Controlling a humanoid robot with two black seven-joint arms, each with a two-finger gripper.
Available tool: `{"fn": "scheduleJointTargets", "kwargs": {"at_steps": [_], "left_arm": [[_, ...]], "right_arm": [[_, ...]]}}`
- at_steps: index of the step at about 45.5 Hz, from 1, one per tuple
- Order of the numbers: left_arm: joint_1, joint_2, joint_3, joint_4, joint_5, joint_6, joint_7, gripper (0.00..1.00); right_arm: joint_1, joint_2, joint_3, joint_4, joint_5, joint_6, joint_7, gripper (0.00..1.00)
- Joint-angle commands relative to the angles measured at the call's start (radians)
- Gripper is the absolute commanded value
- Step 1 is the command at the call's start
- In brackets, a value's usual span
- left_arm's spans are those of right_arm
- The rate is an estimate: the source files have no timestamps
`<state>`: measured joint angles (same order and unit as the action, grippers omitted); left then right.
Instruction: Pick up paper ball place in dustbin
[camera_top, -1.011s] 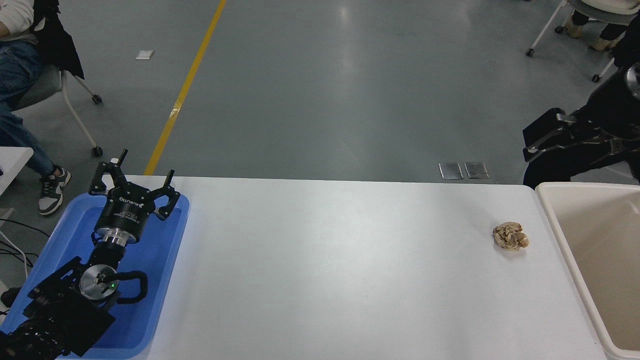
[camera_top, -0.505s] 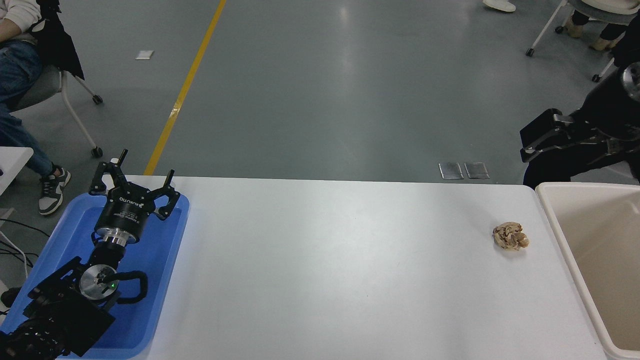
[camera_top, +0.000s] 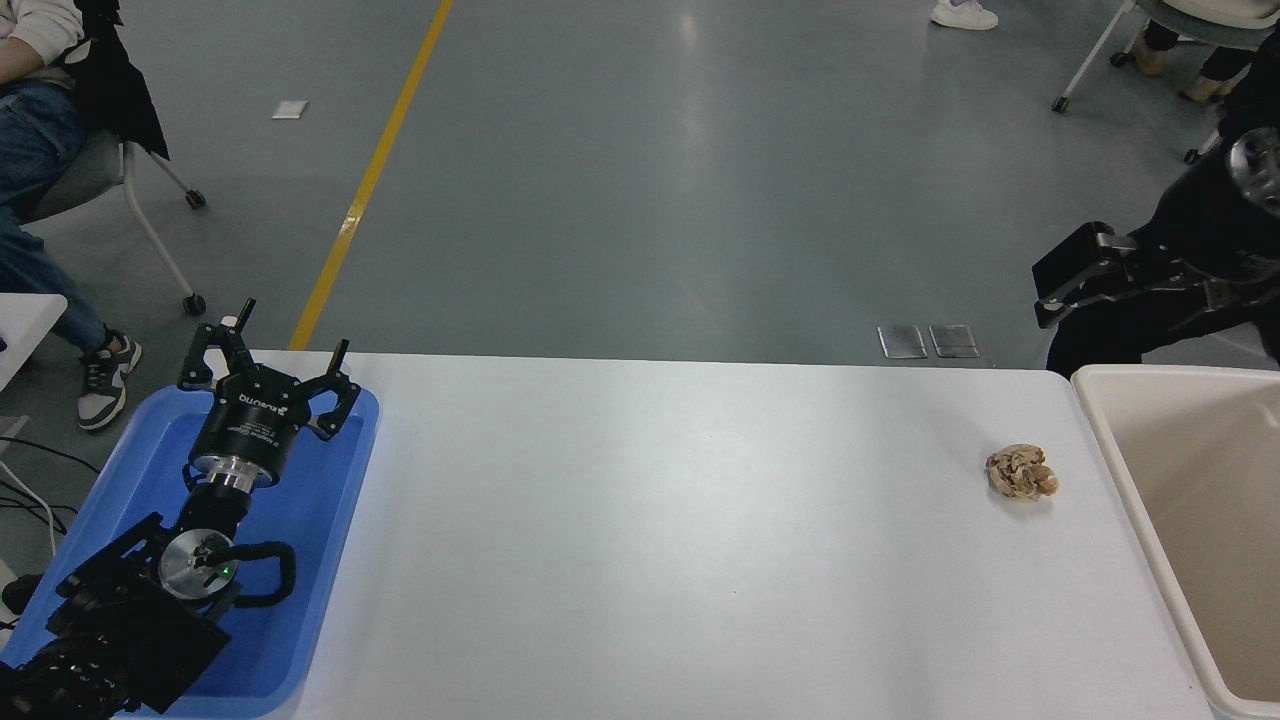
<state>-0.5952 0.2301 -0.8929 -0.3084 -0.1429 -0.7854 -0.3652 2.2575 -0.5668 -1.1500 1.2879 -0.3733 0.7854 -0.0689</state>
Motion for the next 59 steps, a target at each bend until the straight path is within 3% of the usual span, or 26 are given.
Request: {"fn": "scheduleJointTargets", "kwargs": {"at_steps": [1, 41, 59], "left_arm": [[0.0, 0.0, 0.0, -0.001, 0.0, 0.0, 0.0, 1.0], [0.0, 0.0, 0.0, 0.0, 0.0, 0.0, 0.0, 1.0], [0.0, 0.0, 0.0, 0.0, 0.0, 0.0, 0.0, 1.0]], "right_arm": [[-0.016, -0.005, 0.007, -0.025, 0.002, 0.0, 0.001, 1.0], [0.004, -0.008, 0.016, -0.024, 0.002, 0.0, 0.001, 1.0], [-0.229, -0.016, 0.015, -0.186, -0.001, 0.0, 0.001, 1.0]]}}
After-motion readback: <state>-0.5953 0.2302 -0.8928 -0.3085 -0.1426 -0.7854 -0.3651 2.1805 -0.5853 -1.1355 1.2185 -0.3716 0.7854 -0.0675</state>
